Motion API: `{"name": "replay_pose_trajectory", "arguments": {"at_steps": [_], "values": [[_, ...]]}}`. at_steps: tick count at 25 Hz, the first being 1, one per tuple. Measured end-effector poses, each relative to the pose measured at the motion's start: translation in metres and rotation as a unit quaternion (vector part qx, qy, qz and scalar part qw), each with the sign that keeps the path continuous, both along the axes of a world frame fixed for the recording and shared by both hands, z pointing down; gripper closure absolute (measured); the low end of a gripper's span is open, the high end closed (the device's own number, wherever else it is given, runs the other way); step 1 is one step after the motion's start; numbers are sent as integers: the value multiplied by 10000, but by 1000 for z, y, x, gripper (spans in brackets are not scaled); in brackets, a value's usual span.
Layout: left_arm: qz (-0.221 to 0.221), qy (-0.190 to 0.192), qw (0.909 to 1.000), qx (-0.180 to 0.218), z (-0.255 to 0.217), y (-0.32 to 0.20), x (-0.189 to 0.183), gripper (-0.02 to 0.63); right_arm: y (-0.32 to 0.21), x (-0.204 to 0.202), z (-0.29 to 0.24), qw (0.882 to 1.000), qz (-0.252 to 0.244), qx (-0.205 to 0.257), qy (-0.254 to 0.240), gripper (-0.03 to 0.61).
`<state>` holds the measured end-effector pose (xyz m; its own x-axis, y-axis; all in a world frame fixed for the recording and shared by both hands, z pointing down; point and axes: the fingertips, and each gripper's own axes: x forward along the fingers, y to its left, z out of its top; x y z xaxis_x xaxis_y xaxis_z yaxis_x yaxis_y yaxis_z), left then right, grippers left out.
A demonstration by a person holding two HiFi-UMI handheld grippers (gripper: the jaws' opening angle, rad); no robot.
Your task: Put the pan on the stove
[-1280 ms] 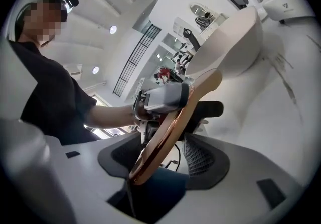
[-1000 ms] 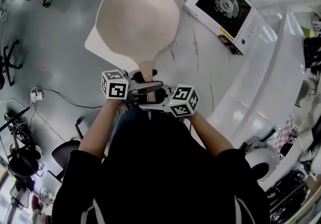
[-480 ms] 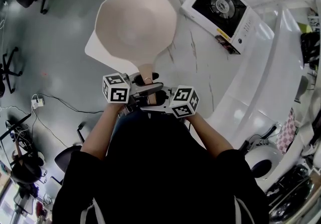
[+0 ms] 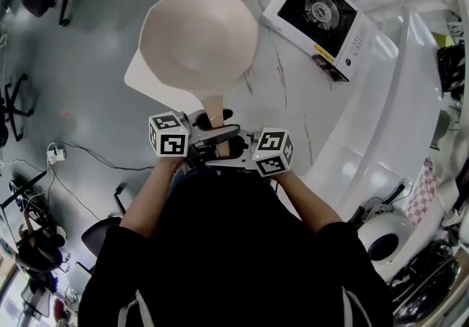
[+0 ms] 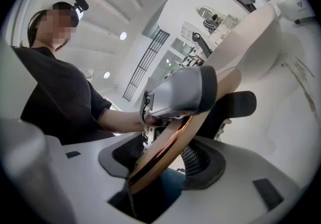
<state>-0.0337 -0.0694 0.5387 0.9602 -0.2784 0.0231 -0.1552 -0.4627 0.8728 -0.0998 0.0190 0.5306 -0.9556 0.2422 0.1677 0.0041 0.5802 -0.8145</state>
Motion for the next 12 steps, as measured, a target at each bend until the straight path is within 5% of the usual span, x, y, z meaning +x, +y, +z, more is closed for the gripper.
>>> {"name": "replay_pose_trajectory", "arguments": {"at_steps": [12], "values": [[-127, 89, 9999, 44, -34, -12, -2, 347, -13, -1, -35, 9998, 25, -48, -201, 353]]}}
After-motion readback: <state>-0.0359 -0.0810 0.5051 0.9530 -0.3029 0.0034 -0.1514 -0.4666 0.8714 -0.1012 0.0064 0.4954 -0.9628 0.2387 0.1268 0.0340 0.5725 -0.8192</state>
